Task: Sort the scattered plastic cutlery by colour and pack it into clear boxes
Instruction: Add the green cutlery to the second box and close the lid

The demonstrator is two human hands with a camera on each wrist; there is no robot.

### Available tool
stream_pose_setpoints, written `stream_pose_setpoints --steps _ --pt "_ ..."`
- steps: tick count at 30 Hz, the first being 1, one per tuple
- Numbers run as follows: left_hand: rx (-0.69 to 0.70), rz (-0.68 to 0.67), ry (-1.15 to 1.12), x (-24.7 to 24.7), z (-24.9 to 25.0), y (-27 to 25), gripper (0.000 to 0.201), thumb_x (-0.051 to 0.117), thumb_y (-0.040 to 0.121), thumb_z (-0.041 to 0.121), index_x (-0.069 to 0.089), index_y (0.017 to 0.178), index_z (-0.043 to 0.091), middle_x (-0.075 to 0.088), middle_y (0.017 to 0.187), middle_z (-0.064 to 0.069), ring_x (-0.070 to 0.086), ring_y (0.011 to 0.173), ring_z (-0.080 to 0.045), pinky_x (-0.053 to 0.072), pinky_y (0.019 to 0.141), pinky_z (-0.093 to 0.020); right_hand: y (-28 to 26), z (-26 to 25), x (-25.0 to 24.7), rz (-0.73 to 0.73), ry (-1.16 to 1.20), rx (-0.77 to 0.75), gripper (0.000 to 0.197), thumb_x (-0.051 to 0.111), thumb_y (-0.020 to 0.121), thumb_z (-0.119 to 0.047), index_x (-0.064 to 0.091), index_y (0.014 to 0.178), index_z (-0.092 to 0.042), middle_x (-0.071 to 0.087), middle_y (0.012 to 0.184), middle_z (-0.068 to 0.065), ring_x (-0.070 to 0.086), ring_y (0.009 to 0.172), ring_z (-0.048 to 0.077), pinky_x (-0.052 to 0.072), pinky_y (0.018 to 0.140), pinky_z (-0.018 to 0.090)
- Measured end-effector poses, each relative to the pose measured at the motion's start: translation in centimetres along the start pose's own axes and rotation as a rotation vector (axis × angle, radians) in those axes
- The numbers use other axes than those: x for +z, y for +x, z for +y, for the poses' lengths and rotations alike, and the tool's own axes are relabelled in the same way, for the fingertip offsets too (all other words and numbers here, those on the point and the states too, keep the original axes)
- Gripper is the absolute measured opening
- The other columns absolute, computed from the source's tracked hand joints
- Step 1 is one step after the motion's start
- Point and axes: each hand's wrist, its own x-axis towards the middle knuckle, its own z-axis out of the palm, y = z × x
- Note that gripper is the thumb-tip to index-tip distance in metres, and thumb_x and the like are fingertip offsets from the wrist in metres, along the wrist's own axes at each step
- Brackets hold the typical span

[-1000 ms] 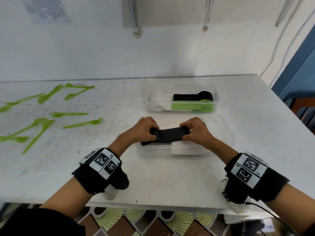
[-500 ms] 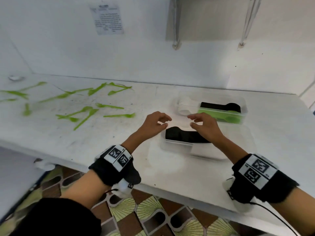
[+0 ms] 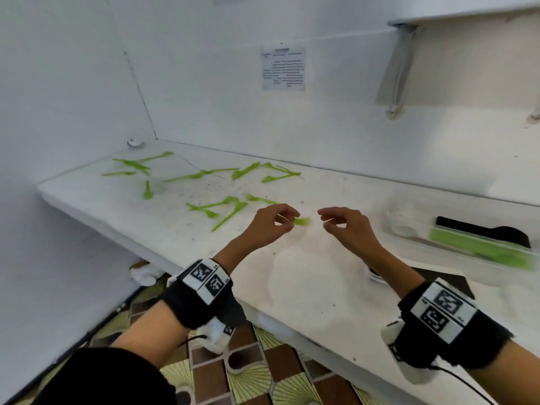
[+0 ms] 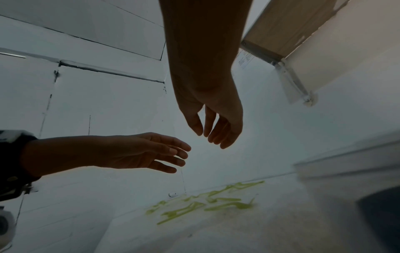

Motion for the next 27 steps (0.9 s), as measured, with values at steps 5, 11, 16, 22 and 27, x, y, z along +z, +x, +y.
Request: stream_pose_setpoints --steps 5,11,16,22,27 --pt "0.001 -0.008 0.040 -4.2 -3.4 1.7 0.021 0.060 0.084 0.000 0.066 0.102 0.007 0.063 0.093 -0.003 0.058 0.071 0.007 0.042 0.067 -0.004 2.9 -1.1 4.3 0.019 0.033 0.011 0.028 0.060 0.082 0.001 0.068 0.107 -0.010 0.068 0.099 0.007 0.060 0.084 0.012 0.035 0.072 -0.005" --pt "0.015 -0.071 0.095 -7.6 -7.9 4.6 0.018 0.059 0.086 0.001 0.066 0.102 0.006 0.063 0.092 -0.003 0.058 0.071 0.004 0.042 0.066 -0.003 6.8 -0.2 8.0 0.008 -0.025 0.124 0.024 0.060 0.082 -0.001 0.070 0.102 -0.012 0.066 0.098 0.006 0.059 0.088 0.016 0.037 0.069 0.010" --pt "0.002 -0.111 0.100 -9.1 -10.0 7.2 0.020 0.058 0.086 0.001 0.066 0.104 0.006 0.063 0.092 -0.003 0.056 0.074 0.001 0.042 0.063 -0.002 10.1 3.5 8.2 -0.112 -0.341 0.325 0.030 0.065 0.084 -0.016 0.064 0.113 -0.016 0.058 0.116 0.015 0.053 0.111 0.025 0.037 0.084 0.024" --pt "0.013 -0.110 0.127 -9.9 -11.9 10.8 0.021 0.059 0.085 0.001 0.066 0.104 0.006 0.063 0.094 -0.004 0.057 0.076 -0.001 0.040 0.065 0.000 12.7 6.1 7.8 -0.262 -0.358 0.658 0.055 0.061 0.088 -0.038 0.043 0.131 -0.008 0.048 0.120 0.018 0.055 0.103 0.031 0.052 0.064 0.037" --pt "-0.063 -0.089 0.198 -10.6 -13.7 14.0 0.022 0.059 0.085 0.000 0.066 0.105 0.004 0.062 0.093 -0.003 0.056 0.072 0.001 0.040 0.065 0.001 15.0 6.8 9.0 -0.282 -0.259 0.679 0.042 0.070 0.083 -0.023 0.052 0.115 0.000 0.055 0.064 0.010 0.052 0.052 0.020 0.050 0.045 0.029"
